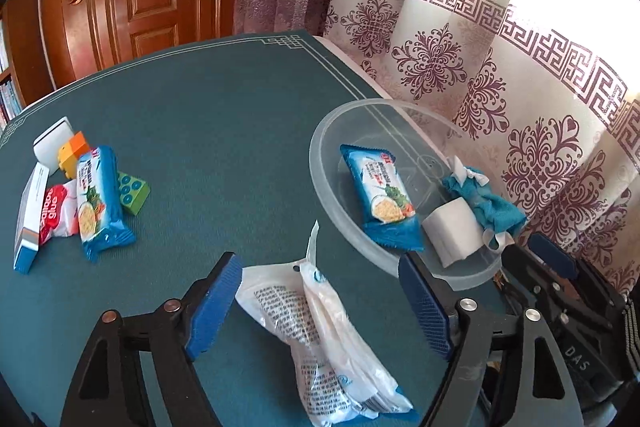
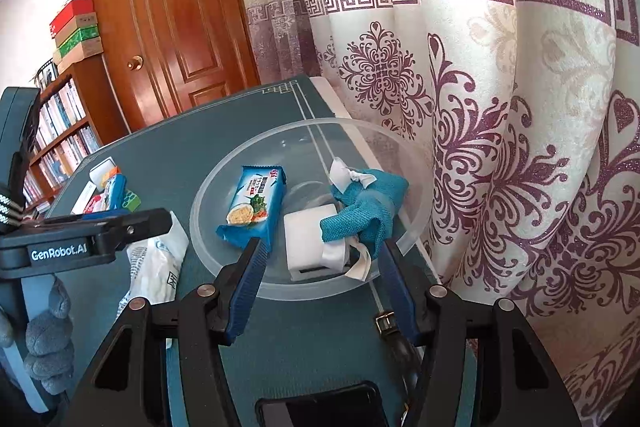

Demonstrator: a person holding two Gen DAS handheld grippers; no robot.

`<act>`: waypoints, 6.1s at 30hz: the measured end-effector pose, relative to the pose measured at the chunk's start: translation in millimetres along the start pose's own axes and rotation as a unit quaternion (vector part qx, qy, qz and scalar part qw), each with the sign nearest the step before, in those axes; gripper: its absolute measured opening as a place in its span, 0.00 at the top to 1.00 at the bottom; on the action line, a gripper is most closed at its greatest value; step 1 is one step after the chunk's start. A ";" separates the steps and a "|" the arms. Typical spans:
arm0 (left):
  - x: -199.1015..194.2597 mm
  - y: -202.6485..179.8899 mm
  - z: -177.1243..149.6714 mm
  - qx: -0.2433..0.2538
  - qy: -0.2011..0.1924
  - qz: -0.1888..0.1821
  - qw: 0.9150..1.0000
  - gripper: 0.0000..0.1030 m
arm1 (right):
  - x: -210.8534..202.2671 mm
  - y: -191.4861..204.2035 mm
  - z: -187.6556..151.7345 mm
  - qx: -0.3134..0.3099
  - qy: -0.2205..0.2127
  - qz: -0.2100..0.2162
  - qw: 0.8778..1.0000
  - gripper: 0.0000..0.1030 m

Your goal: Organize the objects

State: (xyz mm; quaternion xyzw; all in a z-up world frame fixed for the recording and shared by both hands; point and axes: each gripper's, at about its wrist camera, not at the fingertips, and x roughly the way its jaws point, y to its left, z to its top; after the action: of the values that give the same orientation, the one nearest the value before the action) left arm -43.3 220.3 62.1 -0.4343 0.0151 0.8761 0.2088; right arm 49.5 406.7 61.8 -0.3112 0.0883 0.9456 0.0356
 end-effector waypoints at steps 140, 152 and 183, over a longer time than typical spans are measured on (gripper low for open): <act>-13.0 256.4 1.3 -0.175 -0.042 0.165 0.970 0.01 | 57.5 155.8 -49.2 -0.099 0.107 0.076 0.986 0.35; -4.3 278.9 -0.7 -0.201 -0.039 0.106 0.973 0.14 | 57.6 160.6 -53.3 -0.107 0.100 0.068 0.987 0.30; -48.6 269.3 -29.4 -0.183 -0.086 0.170 0.964 0.35 | 69.9 189.4 -48.8 -0.147 0.118 0.051 0.981 0.16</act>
State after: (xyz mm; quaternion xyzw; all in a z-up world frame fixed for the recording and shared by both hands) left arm -97.2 -48.7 39.4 -0.3792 -0.0903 0.9205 -0.0258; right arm -1.5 212.4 9.1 -0.4174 -0.0327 0.9054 -0.0698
